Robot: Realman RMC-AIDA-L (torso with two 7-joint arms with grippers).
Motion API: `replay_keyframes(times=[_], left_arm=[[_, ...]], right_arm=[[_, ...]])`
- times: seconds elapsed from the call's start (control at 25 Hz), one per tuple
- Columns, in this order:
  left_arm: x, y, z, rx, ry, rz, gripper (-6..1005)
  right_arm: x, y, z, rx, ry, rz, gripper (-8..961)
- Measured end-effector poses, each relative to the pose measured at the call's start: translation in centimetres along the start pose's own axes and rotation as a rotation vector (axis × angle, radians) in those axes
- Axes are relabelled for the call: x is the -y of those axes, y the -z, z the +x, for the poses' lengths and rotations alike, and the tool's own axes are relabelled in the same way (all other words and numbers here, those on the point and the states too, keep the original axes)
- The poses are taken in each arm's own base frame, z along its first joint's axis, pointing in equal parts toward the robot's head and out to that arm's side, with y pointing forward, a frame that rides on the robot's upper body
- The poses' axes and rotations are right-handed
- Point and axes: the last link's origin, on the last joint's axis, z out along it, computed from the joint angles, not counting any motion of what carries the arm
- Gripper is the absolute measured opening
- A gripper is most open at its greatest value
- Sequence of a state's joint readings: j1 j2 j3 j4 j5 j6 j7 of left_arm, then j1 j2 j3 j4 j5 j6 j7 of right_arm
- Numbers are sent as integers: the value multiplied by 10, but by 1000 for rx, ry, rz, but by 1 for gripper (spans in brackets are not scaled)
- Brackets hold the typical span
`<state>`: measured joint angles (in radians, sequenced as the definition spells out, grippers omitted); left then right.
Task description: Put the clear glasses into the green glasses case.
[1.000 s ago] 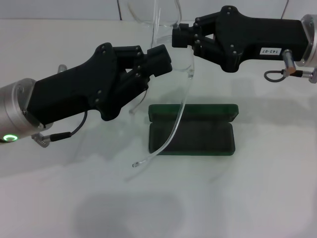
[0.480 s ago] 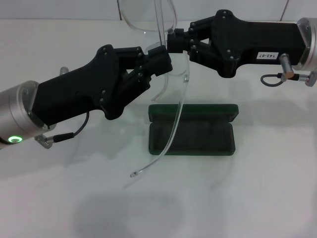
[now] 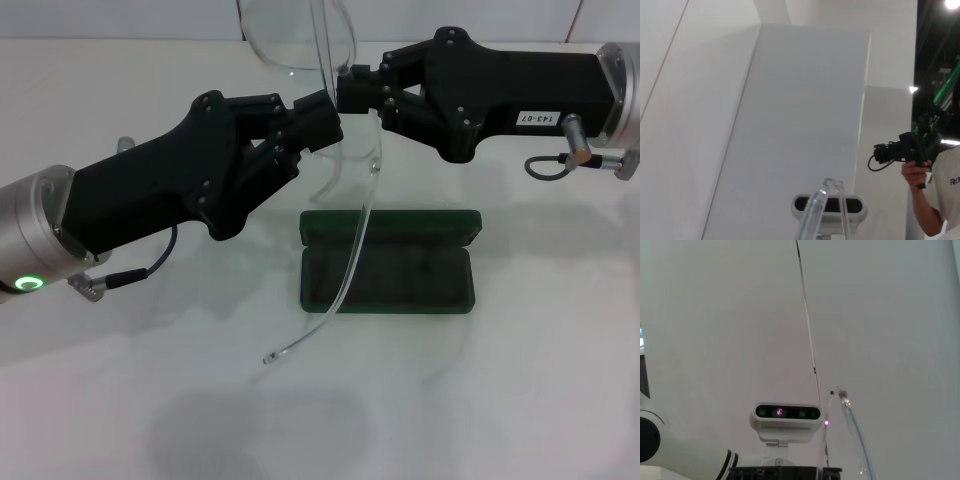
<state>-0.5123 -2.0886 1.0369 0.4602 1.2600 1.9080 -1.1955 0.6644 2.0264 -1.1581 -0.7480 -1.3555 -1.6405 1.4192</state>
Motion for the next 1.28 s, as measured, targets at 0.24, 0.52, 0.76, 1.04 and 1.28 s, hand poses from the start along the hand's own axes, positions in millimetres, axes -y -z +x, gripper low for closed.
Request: replay_keyframes(times=[0.24, 0.52, 0.76, 1.04, 1.28], left_arm=[[1, -1, -3, 2, 10, 7, 84], [0, -1, -5, -1, 8, 12, 84], [0, 1, -6, -5, 8, 18, 85], [0, 1, -6, -6, 7, 19, 85], [0, 1, -6, -6, 8, 21, 85]], right_arm=[[-1, -1, 3, -1, -10, -6, 51], [-3, -3, 4, 12, -13, -11, 51], [-5, -6, 6, 33, -15, -22, 51], [-6, -7, 8, 33, -18, -30, 51], [-7, -6, 9, 33, -21, -27, 51]])
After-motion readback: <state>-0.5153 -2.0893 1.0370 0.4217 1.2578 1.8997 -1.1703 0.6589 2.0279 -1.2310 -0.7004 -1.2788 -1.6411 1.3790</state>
